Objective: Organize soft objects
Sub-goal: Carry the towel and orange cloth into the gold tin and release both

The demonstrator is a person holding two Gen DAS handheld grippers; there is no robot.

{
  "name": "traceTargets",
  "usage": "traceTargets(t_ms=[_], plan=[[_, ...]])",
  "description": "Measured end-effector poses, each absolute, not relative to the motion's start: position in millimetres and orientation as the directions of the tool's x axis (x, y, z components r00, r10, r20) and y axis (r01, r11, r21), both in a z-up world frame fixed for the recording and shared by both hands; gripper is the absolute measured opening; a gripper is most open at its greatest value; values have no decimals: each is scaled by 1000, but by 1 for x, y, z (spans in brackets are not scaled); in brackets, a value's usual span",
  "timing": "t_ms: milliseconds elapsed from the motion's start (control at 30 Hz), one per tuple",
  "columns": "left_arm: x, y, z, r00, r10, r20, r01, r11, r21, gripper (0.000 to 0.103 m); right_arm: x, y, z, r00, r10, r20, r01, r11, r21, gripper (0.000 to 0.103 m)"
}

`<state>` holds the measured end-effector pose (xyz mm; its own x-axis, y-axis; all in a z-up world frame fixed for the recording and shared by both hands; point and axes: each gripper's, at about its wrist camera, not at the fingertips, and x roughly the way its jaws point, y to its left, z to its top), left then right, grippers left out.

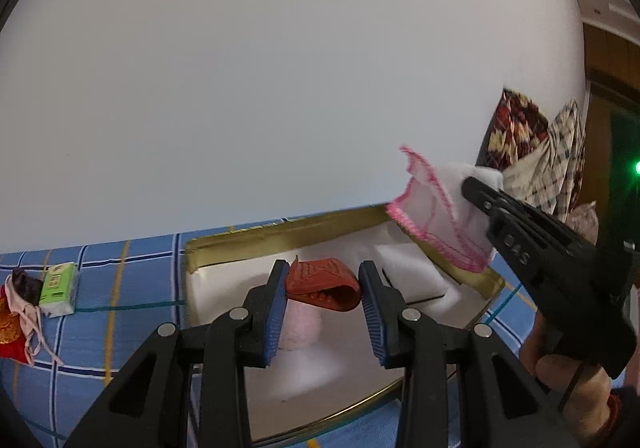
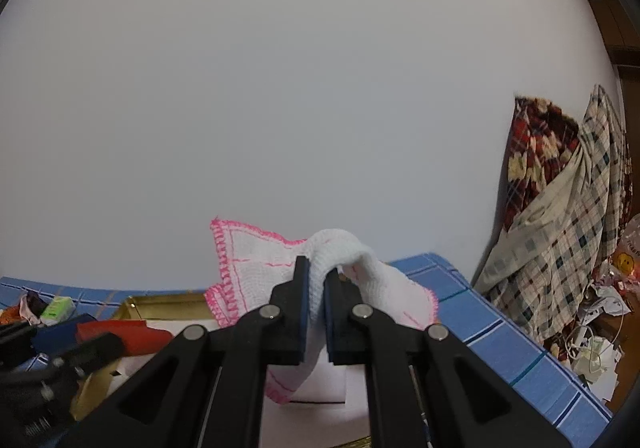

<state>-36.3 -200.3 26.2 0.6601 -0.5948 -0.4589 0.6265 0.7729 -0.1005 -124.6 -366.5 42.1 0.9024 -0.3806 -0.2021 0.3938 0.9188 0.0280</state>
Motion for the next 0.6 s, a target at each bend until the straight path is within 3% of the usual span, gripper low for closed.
traceTargets(t_ms=[267,600], plan=[[-32,-221,11,658,-563,-500,606,790,-92,38,-118,-359,33,898,-347,-272,356,934,-14,6],[-28,-228,2,683,-524,-509,586,809,-48,39,-112,-361,26,900,-249,-358,283,958,45,10]])
